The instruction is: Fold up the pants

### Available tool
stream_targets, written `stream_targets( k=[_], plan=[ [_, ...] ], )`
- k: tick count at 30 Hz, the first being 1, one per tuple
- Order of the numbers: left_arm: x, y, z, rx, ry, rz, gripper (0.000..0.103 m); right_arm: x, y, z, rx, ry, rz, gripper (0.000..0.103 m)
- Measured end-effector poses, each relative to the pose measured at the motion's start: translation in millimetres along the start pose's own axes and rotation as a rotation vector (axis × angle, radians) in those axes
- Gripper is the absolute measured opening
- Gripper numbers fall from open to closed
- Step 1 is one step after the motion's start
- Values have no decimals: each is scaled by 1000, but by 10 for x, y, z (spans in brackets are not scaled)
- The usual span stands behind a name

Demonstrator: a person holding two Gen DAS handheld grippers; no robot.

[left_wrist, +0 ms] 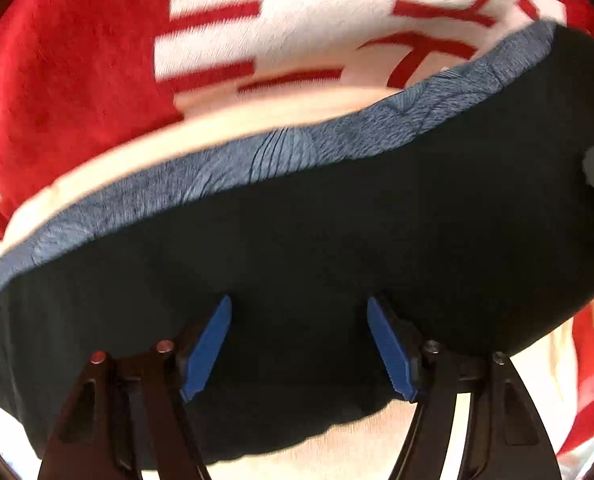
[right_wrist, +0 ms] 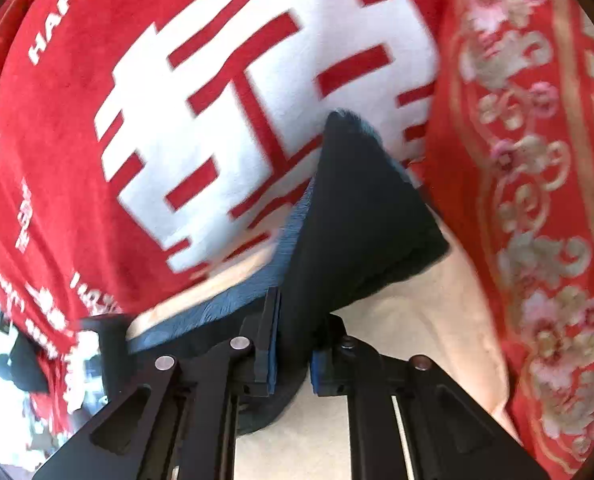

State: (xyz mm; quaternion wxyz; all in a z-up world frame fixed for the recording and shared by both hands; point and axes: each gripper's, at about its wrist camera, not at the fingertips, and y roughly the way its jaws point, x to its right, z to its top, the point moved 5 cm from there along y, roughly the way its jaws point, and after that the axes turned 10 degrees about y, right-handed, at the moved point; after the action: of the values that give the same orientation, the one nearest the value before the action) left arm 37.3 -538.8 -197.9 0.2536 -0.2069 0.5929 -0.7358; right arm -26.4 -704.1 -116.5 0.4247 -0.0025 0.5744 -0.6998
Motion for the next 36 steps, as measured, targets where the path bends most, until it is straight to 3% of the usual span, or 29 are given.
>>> stream_targets(
  k=[8, 12, 19, 27, 31, 33, 34, 36],
  plan=[
    [-12, -28, -41, 22, -2, -37, 72, -428, -34, -175, 5, -165, -19, 12],
    [-206, -125, -131, 22, -48, -82, 72, -715, -59, -289, 9, -267, -36, 12],
    [-1163, -406, -540, 38, -124, -6, 72, -1193, -110, -606, -2, -454, -89, 12],
    [-2334, -477, -1207, -7, -220, 117, 72, -1860, 548, -1514, -99, -661, -189, 14],
    [-2753, -423, -1477, -44, -273, 112, 72, -1919, 1027, -2163, -201, -784, -292, 22],
    [-2824, -447, -1528, -29, -280, 91, 72, -1906, 1195, -2433, -185, -900, -404, 25],
    [-2856, -471, -1544, -20, -274, 91, 72, -1932, 1198, -2527, -148, -968, -446, 32],
    [-3016, -480, -1606, -5, -258, 88, 72, -1992, 1142, -2631, -140, -1013, -444, 49]
  ],
)
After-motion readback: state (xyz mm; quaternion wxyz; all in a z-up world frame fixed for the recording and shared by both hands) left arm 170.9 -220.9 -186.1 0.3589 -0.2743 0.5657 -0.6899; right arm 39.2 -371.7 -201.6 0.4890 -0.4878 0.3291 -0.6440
